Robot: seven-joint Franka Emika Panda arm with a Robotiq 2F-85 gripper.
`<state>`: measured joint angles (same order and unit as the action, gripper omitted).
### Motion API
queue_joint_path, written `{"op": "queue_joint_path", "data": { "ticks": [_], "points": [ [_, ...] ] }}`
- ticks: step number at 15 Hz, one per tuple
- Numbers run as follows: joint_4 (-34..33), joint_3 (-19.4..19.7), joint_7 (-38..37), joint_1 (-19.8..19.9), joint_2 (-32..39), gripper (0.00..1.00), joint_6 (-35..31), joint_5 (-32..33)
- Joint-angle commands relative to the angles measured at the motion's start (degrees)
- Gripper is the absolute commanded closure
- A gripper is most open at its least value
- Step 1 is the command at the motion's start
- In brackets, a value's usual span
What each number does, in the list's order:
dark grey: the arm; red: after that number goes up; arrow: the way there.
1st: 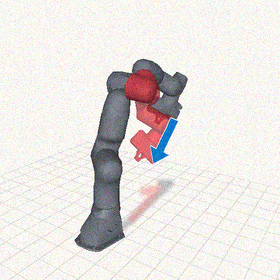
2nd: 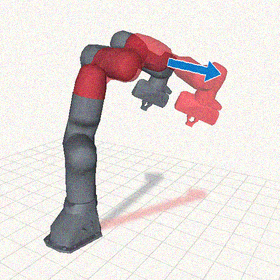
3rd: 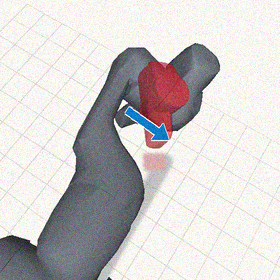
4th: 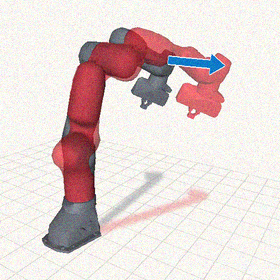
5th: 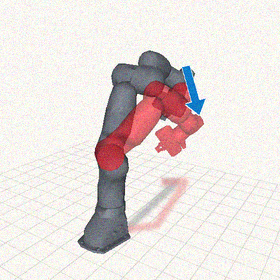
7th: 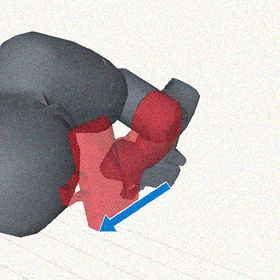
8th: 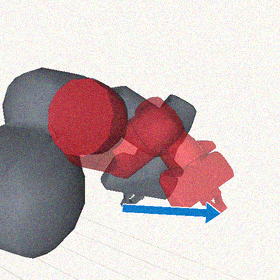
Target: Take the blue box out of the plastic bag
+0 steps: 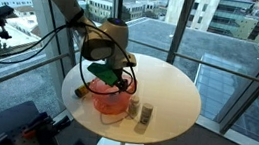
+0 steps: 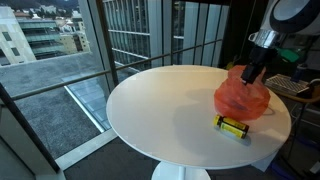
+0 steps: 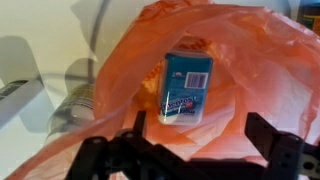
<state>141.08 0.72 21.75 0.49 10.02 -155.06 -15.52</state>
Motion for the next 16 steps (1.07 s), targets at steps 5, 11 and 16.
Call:
{"op": "queue_joint_path", "data": {
  "ticks": [5, 11, 16],
  "points": [
    [0.0, -2.0, -1.0, 1.8, 0.1, 0.0, 0.0, 0.7],
    [0.0, -2.0, -1.0, 1.8, 0.1, 0.0, 0.0, 0.7],
    [-0.6, -3.0, -1.3, 1.5, 1.7, 0.0, -1.5, 0.6]
  ]
}}
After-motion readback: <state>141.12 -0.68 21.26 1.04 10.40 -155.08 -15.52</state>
